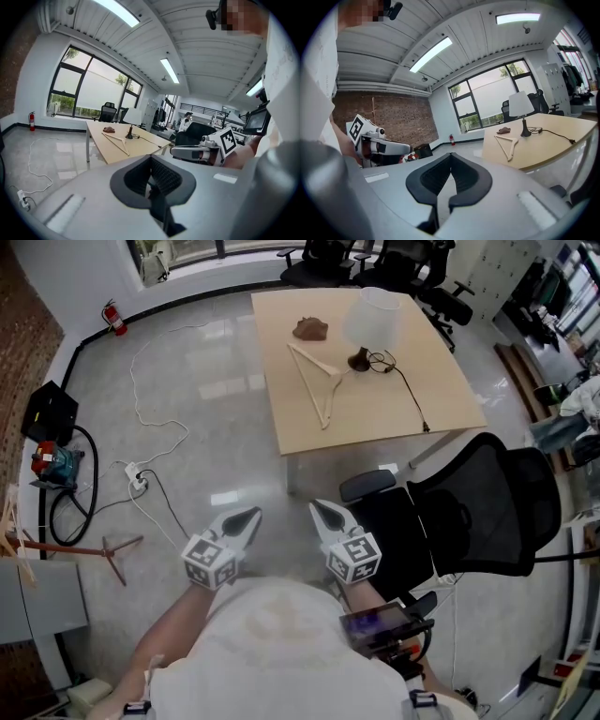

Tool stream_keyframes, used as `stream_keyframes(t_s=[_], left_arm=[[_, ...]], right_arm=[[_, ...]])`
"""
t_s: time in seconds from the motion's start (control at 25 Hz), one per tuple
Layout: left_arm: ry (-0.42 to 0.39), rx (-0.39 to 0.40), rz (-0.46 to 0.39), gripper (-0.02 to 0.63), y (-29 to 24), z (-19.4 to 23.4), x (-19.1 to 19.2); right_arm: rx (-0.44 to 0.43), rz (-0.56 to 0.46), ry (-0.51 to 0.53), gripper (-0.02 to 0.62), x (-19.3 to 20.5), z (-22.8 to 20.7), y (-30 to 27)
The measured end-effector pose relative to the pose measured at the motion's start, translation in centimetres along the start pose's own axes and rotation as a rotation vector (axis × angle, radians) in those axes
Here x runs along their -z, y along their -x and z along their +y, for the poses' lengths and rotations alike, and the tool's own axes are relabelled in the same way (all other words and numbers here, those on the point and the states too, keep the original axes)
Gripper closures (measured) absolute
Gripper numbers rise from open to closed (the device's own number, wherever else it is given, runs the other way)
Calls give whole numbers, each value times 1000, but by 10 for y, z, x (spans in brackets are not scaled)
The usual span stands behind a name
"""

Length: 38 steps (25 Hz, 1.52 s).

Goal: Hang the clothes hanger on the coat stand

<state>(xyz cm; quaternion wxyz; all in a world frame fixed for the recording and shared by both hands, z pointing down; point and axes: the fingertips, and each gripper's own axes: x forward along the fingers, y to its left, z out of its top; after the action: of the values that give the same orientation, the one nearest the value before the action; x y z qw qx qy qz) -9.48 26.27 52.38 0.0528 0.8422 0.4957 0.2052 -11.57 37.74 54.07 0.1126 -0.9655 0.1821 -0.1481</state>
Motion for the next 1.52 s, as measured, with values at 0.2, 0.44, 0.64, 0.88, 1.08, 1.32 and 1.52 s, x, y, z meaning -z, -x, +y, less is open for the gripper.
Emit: stream_keyframes(t_s=[0.2, 0.44, 0.64, 0.88, 1.08, 1.32, 1.52], left_arm=[[-8, -12, 7, 604, -7, -7, 0], [4, -9, 14, 604, -15, 8, -4], [21, 31, 27, 604, -37, 37, -5], [15, 104, 20, 604, -66, 86, -29], [1, 138, -8, 604, -79, 138, -56], [23, 152, -20, 604, -83, 182, -72], [51, 156, -31, 604, -88, 202, -77]], right_arm=[[-1, 17, -15, 581, 5, -10, 6], [17, 26, -34, 581, 3, -21, -9], [70, 38, -47, 581, -1, -39, -32], [164, 64, -56, 581, -12, -59, -77], [204, 57, -52, 581, -30, -63, -119], [249, 54, -46, 581, -46, -66, -156], [240, 93, -40, 581, -46, -63, -182]])
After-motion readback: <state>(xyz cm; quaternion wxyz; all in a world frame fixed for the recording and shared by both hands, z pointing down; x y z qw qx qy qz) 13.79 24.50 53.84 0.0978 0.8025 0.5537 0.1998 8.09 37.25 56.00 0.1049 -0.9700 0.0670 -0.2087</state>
